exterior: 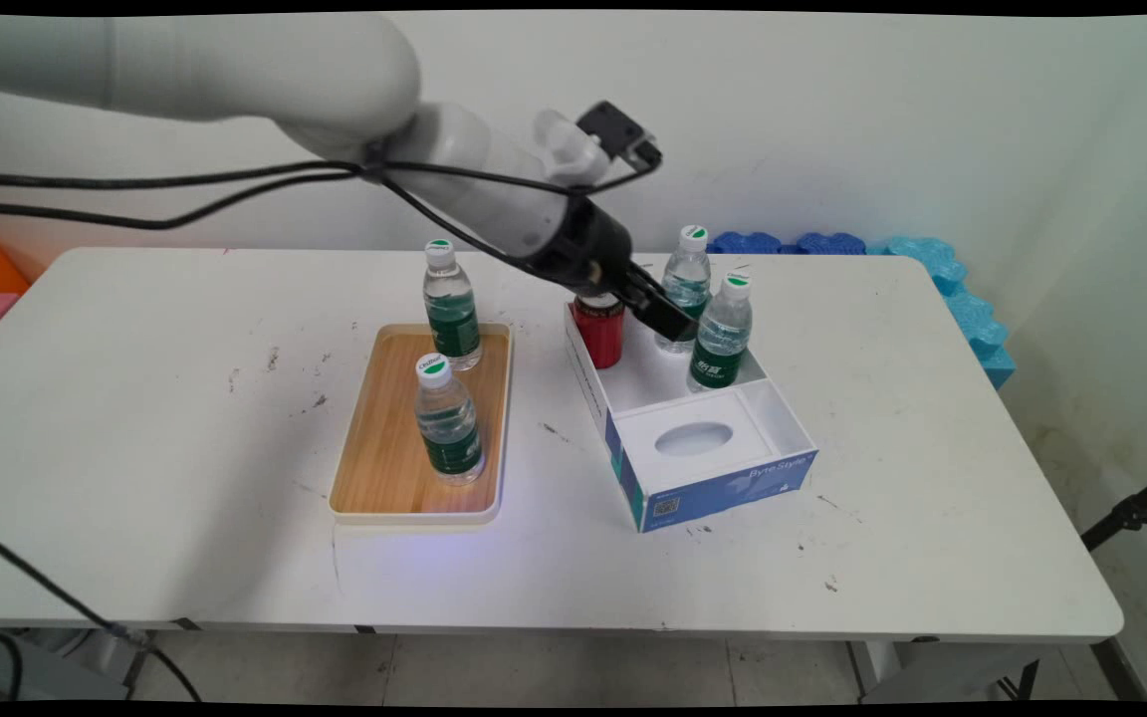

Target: Pick up the green bottle from the white box

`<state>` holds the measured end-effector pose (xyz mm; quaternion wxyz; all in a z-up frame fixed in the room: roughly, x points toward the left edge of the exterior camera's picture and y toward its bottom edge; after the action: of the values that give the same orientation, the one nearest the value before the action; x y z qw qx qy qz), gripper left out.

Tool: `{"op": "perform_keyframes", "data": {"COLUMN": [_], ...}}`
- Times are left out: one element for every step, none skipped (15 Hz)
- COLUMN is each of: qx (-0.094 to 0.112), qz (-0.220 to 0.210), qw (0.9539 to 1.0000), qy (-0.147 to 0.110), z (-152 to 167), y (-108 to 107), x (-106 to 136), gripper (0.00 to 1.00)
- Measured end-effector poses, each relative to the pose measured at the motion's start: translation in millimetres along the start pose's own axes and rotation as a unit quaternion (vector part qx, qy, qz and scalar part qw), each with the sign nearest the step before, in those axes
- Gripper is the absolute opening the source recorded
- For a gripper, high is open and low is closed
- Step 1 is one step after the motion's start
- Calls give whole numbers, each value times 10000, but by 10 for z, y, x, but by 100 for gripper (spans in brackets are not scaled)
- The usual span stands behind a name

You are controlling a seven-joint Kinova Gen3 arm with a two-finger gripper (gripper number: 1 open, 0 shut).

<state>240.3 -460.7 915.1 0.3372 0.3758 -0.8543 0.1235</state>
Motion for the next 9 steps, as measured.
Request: {"op": "perform_keyframes", "data": {"qx": [-21,-38,-46,-61,-79,-91,-100,-104,-109], "qz": [12,21,26,37,51,73,93,106,128], "qw": [10000,10000,10000,9999,9999,9999,9999,9998,9998], "qy": [20,41,55,71,86,97,104,108,114], "z": [96,174,222,291,369,443,502,540,594], "y": [12,18,19,22,24,22,19,15,8], "x": [15,26,33,41,49,54,57,58,59], "gripper": [100,100,100,100,100,100,100,100,100]}}
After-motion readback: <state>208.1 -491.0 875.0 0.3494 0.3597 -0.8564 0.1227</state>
